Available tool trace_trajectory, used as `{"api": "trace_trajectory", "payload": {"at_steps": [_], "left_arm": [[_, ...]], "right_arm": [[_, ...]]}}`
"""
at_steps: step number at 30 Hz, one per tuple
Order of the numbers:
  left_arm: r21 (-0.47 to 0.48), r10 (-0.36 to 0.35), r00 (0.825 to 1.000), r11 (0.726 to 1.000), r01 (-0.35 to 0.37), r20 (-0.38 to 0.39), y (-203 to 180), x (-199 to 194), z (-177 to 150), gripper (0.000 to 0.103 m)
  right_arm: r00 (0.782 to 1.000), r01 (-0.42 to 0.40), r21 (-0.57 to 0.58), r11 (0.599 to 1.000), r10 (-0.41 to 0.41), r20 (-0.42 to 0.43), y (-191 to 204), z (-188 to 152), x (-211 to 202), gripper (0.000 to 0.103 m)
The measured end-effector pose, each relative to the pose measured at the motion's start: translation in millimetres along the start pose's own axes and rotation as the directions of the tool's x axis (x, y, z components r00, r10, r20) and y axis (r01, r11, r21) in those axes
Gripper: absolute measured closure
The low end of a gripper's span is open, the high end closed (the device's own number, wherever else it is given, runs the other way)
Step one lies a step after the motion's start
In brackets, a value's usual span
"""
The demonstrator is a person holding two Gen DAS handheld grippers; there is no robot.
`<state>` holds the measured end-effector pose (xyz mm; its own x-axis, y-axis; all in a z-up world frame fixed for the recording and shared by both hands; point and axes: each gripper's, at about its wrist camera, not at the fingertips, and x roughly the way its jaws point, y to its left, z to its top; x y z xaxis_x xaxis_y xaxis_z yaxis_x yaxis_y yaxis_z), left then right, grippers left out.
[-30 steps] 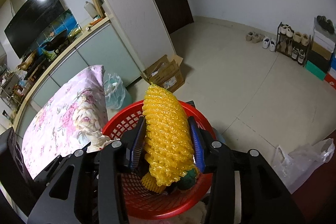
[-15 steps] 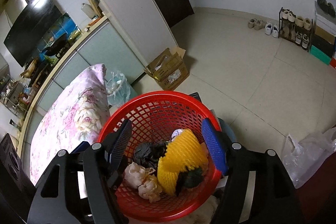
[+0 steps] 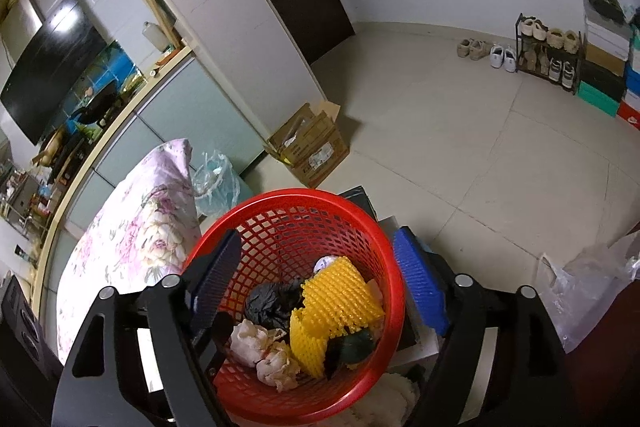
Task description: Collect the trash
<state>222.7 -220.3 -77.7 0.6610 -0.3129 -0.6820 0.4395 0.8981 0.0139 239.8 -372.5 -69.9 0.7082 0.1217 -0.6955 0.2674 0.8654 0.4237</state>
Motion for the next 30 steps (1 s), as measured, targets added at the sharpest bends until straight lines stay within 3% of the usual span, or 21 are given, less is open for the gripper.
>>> {"api": "trace_trajectory", "payload": {"at_steps": [22,30], "left_arm": [[0.004,0.054,0.991,0.998,-0.055,0.125,20.0,-60.7,-6.3,0.011],[-0.043,0.120,0.975,0.993,-0.114,0.188,31.9,-96.2,-11.2,0.011]], "right_arm": [[0.992,0.072,-0.044,0.996,-0.067,0.109,17.7,-1.8,-29.1,0.020],[0.986,0.082,-0.154,0.985,-0.058,0.154,37.9,-30.9,-54.9,0.016]]}}
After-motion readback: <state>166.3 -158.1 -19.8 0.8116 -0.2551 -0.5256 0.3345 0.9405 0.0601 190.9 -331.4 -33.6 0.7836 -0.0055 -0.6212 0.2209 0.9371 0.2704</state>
